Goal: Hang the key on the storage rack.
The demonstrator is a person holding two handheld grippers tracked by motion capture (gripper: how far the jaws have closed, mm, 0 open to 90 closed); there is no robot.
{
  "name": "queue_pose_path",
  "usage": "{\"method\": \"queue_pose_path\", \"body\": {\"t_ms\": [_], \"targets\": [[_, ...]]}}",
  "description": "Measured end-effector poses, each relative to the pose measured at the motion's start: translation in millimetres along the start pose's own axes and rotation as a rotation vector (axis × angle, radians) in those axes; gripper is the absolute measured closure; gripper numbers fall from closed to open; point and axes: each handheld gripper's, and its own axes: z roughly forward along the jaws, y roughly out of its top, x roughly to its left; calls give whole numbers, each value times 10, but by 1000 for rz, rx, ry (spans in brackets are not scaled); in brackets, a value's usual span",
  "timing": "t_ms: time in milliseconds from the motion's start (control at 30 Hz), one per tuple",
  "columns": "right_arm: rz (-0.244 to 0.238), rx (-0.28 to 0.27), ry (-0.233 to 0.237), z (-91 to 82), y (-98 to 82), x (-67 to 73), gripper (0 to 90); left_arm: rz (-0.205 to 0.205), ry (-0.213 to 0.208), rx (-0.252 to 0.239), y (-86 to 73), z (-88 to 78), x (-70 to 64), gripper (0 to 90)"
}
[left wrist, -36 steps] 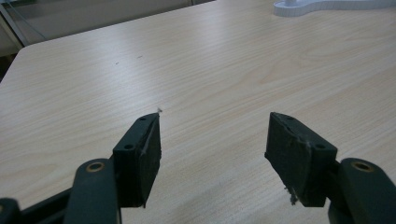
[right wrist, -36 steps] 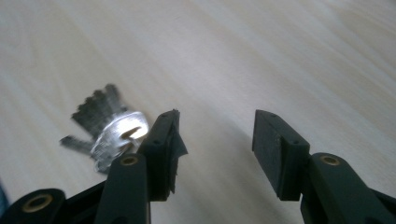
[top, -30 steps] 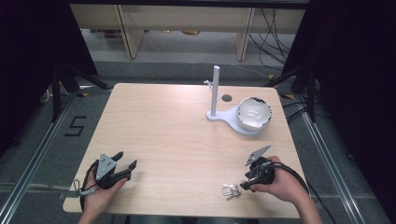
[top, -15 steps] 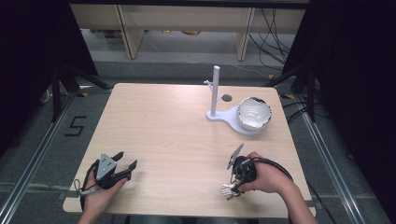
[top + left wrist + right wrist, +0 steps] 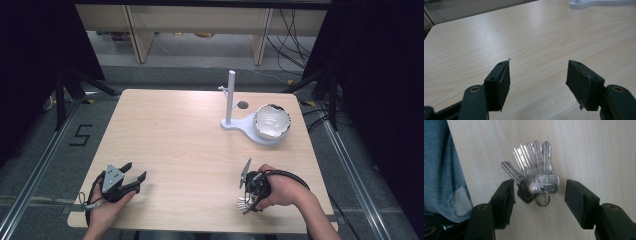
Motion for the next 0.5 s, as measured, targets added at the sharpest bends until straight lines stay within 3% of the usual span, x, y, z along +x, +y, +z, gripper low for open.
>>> {"method": "queue_pose_path", "body": {"t_ms": [333,367,433,500], "targets": [[-24,34,-8,61,17,16,412,-1,0,0,0,0,0,349],[-62,28,-5,73,25,2,415,-1,0,0,0,0,1,349],[-39,42,0,79,33,26,418,-3,0,-1,-1,-2,1,348],[-63,30,-5,96,43,18,422,-5,-1,-1,0,-3,4,348]]}}
